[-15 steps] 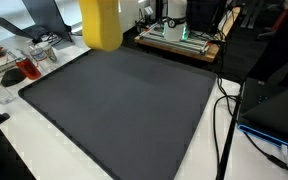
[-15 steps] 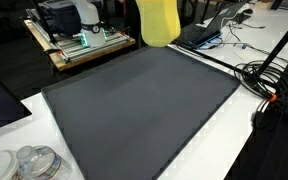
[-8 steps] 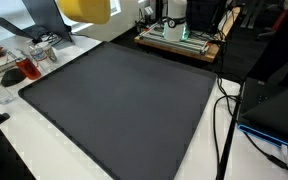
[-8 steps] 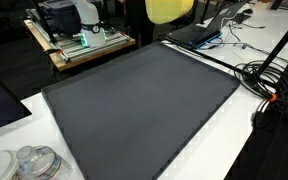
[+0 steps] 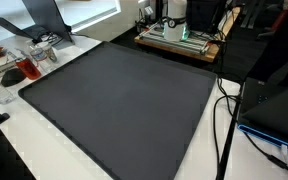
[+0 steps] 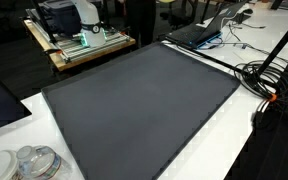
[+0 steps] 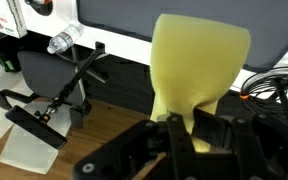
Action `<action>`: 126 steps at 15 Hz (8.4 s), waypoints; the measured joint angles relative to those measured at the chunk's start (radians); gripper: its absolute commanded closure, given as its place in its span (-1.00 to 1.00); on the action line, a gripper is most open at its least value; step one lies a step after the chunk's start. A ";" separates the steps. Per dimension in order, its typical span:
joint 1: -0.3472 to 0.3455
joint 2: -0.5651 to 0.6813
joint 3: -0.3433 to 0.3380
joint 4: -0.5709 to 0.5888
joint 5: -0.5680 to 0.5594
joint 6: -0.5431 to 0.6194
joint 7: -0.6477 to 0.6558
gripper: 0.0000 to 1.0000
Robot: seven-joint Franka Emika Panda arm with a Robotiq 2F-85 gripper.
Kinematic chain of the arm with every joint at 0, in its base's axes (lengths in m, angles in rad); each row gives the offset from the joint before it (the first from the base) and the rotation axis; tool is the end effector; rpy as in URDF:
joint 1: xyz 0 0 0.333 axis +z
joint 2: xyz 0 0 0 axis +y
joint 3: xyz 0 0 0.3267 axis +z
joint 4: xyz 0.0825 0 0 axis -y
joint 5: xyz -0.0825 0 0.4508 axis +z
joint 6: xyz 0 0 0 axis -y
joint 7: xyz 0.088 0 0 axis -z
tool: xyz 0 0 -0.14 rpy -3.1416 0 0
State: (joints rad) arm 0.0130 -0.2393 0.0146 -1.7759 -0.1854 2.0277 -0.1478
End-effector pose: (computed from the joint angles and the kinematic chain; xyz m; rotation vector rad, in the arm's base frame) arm 0.5942 0.0014 0.6874 2.8277 0.3067 0.6950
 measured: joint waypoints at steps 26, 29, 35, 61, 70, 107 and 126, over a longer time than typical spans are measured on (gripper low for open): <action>-0.015 0.028 0.012 0.402 -0.028 -0.056 0.072 -0.22; -0.015 0.038 0.015 0.416 -0.032 -0.070 0.077 -0.63; -0.015 0.041 0.027 0.420 -0.032 -0.101 0.078 -1.00; -0.030 0.454 -0.009 0.215 -0.005 -0.116 0.074 -1.00; -0.006 0.695 -0.018 0.239 -0.012 -0.045 0.133 -1.00; 0.039 0.336 -0.088 -0.554 -0.127 0.577 0.516 -1.00; -0.192 0.227 -0.436 -0.430 0.831 0.268 -0.474 -1.00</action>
State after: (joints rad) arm -0.1792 -0.0124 -0.4215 -2.2058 0.6453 2.2957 -0.6216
